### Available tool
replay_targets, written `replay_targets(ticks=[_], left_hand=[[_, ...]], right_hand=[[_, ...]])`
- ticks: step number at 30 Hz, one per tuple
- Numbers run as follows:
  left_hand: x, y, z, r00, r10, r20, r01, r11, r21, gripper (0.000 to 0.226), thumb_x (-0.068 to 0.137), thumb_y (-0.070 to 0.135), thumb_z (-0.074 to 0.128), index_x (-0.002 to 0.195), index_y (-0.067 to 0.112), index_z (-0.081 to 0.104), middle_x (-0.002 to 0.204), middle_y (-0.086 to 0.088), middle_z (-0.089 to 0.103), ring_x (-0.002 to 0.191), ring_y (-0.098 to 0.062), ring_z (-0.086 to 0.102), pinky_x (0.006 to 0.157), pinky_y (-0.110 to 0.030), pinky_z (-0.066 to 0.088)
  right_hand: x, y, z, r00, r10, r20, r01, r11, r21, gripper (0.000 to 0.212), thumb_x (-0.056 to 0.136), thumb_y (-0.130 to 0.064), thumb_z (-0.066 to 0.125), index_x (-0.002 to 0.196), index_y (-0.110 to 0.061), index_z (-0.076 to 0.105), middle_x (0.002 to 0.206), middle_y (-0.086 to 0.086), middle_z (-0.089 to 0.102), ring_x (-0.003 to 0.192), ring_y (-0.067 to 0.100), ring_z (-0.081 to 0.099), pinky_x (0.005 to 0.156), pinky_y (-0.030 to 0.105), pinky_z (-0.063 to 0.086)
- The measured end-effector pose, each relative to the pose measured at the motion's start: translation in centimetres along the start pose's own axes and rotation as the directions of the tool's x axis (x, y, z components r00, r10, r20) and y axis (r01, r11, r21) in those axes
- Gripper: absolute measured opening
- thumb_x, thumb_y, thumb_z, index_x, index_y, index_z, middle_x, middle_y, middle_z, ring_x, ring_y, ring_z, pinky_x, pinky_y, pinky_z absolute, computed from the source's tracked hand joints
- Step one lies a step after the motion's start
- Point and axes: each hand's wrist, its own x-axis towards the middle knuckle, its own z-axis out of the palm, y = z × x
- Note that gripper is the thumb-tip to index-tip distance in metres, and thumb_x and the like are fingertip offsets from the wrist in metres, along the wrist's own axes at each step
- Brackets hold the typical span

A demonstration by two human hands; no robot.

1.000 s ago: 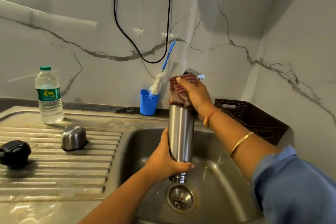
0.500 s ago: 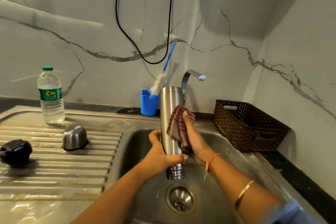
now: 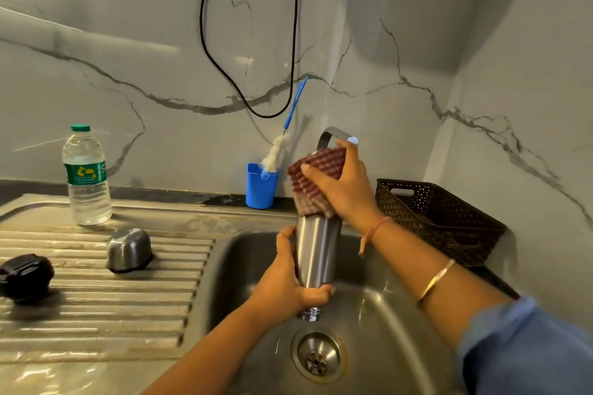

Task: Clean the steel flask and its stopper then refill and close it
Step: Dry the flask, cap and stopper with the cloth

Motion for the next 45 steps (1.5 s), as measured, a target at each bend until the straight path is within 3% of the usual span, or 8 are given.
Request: replay_targets(ticks=[3,6,14,18,23,33,39,45], left_hand=[[-0.3,-0.1,-0.3,1.000,-0.001,0.014,0.000,0.998,0.068,0.104,0.066,0.031,0.083,0.122,0.061,0.001,0.123,0.016,0.042,0.101,-0.010,0.057,0.070,-0.016,0.055],[-0.3,-0.2,-0.6,0.998,0.035,0.045,-0.039,0.996,0.085,0.104,0.066,0.029,0.083,0.120,0.069,0.003,0.120,0.022,0.038,0.103,-0.013,0.055,0.063,-0.019,0.056],[0.3,-0.3,-2.1,0.910,-0.258,-0.324,0.049,0.844,-0.535,0.077,0.060,0.027,0.080,0.125,0.033,0.039,0.121,-0.005,0.055,0.104,-0.021,0.061,0.080,-0.035,0.056],[0.5,0.4,-2.5,0.887,-0.414,-0.205,0.044,0.518,-0.854,0.049,0.077,0.051,0.056,0.116,0.023,0.049,0.115,-0.011,0.059,0.100,-0.026,0.062,0.072,-0.033,0.054],[0.7,-0.2,-2.6,0.756,-0.647,-0.093,0.118,0.276,-0.954,0.059,0.087,0.056,0.052,0.116,0.005,0.050,0.106,-0.021,0.058,0.093,-0.029,0.061,0.065,-0.032,0.051],[1.1,-0.9,-2.2,0.779,-0.625,-0.046,0.103,0.201,-0.974,0.051,0.091,0.042,0.054,0.128,0.006,0.051,0.118,-0.026,0.059,0.095,-0.031,0.064,0.048,-0.025,0.054],[1.2,-0.6,-2.2,0.771,-0.625,-0.122,0.060,0.263,-0.963,0.046,0.093,0.042,0.049,0.121,0.005,0.054,0.104,-0.022,0.063,0.083,-0.026,0.064,0.044,-0.022,0.053],[0.8,-0.3,-0.9,0.844,-0.514,-0.152,0.047,0.353,-0.934,0.036,0.098,0.046,0.036,0.095,0.024,0.065,0.072,0.003,0.074,0.062,-0.008,0.069,0.064,-0.030,0.048]], right_hand=[[3.0,-1.3,-4.0,0.911,0.157,0.381,-0.214,0.970,0.112,0.032,0.081,-0.035,0.070,0.106,-0.020,0.057,0.101,0.004,0.067,0.089,0.017,0.064,0.076,0.029,0.053],[4.5,-1.3,-7.1,0.728,0.310,0.612,-0.333,0.940,-0.079,0.058,0.071,-0.041,0.075,0.116,-0.009,0.057,0.098,0.011,0.067,0.088,0.027,0.065,0.079,0.041,0.053],[3.5,-0.5,-8.0,0.880,0.273,0.389,-0.334,0.938,0.098,0.029,0.089,-0.040,0.056,0.107,-0.017,0.053,0.092,0.009,0.067,0.075,0.024,0.067,0.067,0.041,0.058],[2.6,-0.6,-7.0,0.921,0.270,0.281,-0.315,0.940,0.130,0.024,0.091,-0.045,0.050,0.095,-0.023,0.058,0.096,0.008,0.067,0.085,0.023,0.065,0.079,0.042,0.055],[0.9,-1.6,-4.5,0.993,0.022,0.114,0.011,0.960,-0.281,0.036,0.094,-0.052,0.042,0.097,-0.021,0.062,0.097,0.002,0.066,0.088,0.022,0.061,0.085,0.034,0.046],[-1.2,-1.3,-2.5,0.742,-0.661,0.107,0.501,0.442,-0.744,0.052,0.081,-0.046,0.045,0.122,-0.016,0.055,0.122,0.015,0.056,0.100,0.033,0.057,0.076,0.037,0.050],[-2.0,0.5,-0.1,0.703,-0.661,0.261,0.513,0.217,-0.831,0.054,0.085,-0.052,0.039,0.125,-0.017,0.053,0.140,0.017,0.047,0.129,0.043,0.030,0.105,0.062,0.024],[-6.3,3.5,4.0,0.425,-0.603,0.675,0.812,-0.076,-0.579,0.050,0.086,-0.044,0.047,0.124,-0.014,0.059,0.134,0.015,0.054,0.128,0.037,0.045,0.111,0.058,0.019]])
